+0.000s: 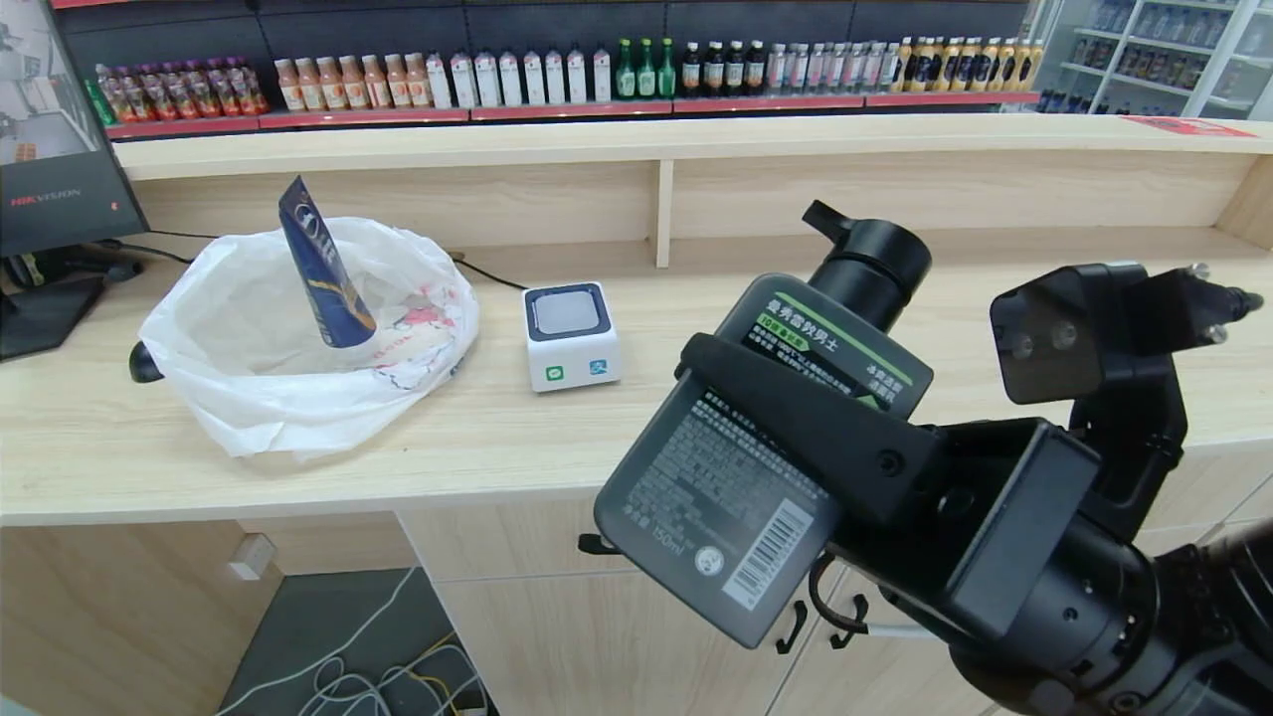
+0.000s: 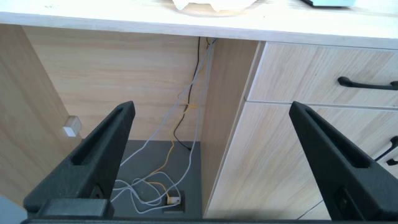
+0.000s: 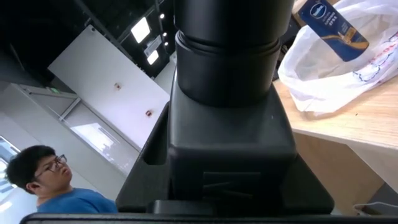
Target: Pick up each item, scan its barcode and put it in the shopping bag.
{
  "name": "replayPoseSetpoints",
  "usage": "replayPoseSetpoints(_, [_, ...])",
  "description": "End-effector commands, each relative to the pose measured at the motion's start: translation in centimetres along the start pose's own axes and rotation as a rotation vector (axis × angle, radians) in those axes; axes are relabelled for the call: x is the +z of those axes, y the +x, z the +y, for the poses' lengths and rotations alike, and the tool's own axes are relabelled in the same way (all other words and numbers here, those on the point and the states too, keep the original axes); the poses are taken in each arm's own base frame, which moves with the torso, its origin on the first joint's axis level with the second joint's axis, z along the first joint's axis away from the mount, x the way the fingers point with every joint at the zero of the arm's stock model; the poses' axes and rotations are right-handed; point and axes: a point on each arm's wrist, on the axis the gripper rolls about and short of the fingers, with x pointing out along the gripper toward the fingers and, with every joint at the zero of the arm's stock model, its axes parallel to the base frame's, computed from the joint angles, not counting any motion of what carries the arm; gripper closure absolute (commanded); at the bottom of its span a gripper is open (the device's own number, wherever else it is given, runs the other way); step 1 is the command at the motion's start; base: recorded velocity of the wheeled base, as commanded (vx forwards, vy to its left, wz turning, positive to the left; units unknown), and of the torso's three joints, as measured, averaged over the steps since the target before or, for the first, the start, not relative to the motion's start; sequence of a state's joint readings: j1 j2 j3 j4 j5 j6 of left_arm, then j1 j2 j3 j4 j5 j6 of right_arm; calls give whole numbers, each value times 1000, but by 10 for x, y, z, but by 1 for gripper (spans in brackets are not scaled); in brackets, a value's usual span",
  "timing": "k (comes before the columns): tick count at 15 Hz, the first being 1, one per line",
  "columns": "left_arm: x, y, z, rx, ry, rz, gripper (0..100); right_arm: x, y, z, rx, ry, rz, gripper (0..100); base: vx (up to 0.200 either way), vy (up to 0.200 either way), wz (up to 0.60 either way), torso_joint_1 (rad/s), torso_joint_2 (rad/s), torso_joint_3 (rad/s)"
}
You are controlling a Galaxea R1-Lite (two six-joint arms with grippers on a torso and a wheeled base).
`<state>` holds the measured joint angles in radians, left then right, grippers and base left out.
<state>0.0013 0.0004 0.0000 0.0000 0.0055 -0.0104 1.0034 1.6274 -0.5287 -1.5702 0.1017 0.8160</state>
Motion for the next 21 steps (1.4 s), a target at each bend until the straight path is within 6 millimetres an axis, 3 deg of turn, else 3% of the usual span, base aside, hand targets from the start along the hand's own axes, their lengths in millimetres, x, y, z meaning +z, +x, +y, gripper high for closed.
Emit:
replayPoseSetpoints(1, [0,0,0,1,0,0,0,1,-1,1,-1,-9,-2,100,0,0,0,0,0,0])
replayPoseSetpoints(4, [0,0,0,1,0,0,0,-6,0,-12,-41,-121,24,100,0,0,0,0,0,0])
replayPoseSetpoints(8, [0,0,0,1,0,0,0,11,-3,-31,-107,-270,-13,100,0,0,0,0,0,0])
replayPoseSetpoints(11, [0,0,0,1,0,0,0,22,-8,-34,-137,-378,-34,100,0,0,0,0,0,0])
replayPoseSetpoints(15, [0,0,0,1,0,0,0,73,-15,-33,-346,-849,-90,100,0,0,0,0,0,0])
replayPoseSetpoints(18, [0,0,0,1,0,0,0,75,-20,-29,-398,-1044,-51,100,0,0,0,0,0,0])
replayPoseSetpoints(21, [0,0,0,1,0,0,0,83,-20,-26,-553,-1127,-125,100,0,0,0,0,0,0])
